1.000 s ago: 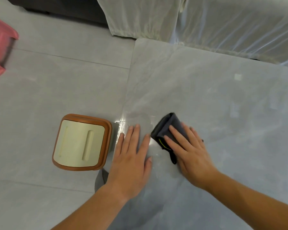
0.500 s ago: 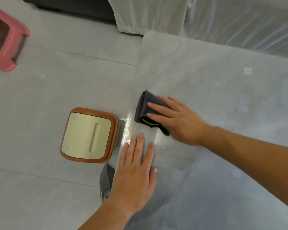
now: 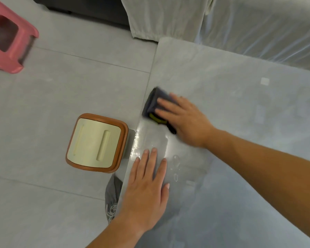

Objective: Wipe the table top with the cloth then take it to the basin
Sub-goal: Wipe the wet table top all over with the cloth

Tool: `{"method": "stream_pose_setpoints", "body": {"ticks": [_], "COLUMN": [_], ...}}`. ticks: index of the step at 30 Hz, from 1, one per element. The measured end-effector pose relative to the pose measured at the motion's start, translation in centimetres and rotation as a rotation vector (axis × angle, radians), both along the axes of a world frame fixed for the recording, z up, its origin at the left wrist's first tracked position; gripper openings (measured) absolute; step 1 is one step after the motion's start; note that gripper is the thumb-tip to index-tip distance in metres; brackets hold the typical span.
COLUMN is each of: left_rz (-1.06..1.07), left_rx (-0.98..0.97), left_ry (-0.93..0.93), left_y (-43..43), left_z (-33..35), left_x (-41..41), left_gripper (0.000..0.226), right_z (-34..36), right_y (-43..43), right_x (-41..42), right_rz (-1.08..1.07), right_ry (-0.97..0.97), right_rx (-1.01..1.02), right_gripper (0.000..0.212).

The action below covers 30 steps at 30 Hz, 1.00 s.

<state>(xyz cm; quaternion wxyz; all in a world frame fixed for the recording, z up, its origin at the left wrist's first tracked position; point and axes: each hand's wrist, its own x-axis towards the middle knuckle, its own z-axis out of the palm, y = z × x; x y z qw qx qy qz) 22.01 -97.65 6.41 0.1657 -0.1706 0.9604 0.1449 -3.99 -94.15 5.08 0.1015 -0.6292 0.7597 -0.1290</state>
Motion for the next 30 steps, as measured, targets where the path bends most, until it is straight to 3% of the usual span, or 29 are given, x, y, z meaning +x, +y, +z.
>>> {"method": "stream_pose_setpoints", "body": {"ticks": [3,6,9,12,15,18,21,23,27,30], "left_rz": [0.007,0.005,-0.017,-0.046,-0.045,-0.035,-0.041,-0.054,-0.023,0.004], "left_rx": [-0.006,-0.001,0.017,0.027,0.003,-0.001,0.014,0.011,0.014,0.015], "left_ry": [-0.002,0.001,0.029,0.035,0.021,0.028,0.026,0.022,0.010,0.014], "left_y": [0.1,-0.1,-0.6,-0.8,-0.5,-0.2,-0.2,-0.3,0.0,0.6], "left_z": [-0.2,-0.4,-0.4,-0.4,-0.5,-0.2,0.1,0.2,0.6,0.8], "left_x": [0.0,0.1,0.4,0.6,0.5,0.3,0.6,0.9,2.0,3.6], "left_gripper": [0.063,0.062,0.060,0.060,0.061,0.062,0.062,0.062,0.064,0.063], "right_z": [0.1,-0.5,0.0,0.4,0.5,0.0,0.2,0.4,1.1,0.4], "right_y": [-0.8,2.2,5.5,7.3,9.3,13.2,15.5,14.5,11.5,12.8], "right_x": [2.5,5.5,2.4,-0.7,3.0,8.7,8.8,6.9,6.7,12.5], "right_rz": [-0.343,-0.209,-0.080,-0.380,-0.566,-0.330,-0.148,-0.232,-0.624,-0.576], "right_ry": [-0.049,-0.041,-0.045,-0.076,-0.053,-0.051,-0.036,-0.043,-0.123,-0.100], "right_rx": [-0.027,-0.027,-0.004,-0.022,-0.056,-0.012,0.053,0.042,0.032,-0.001], "right_gripper": [0.062,0.063,0.058,0.051,0.053,0.054,0.056,0.056,0.057,0.057]}}
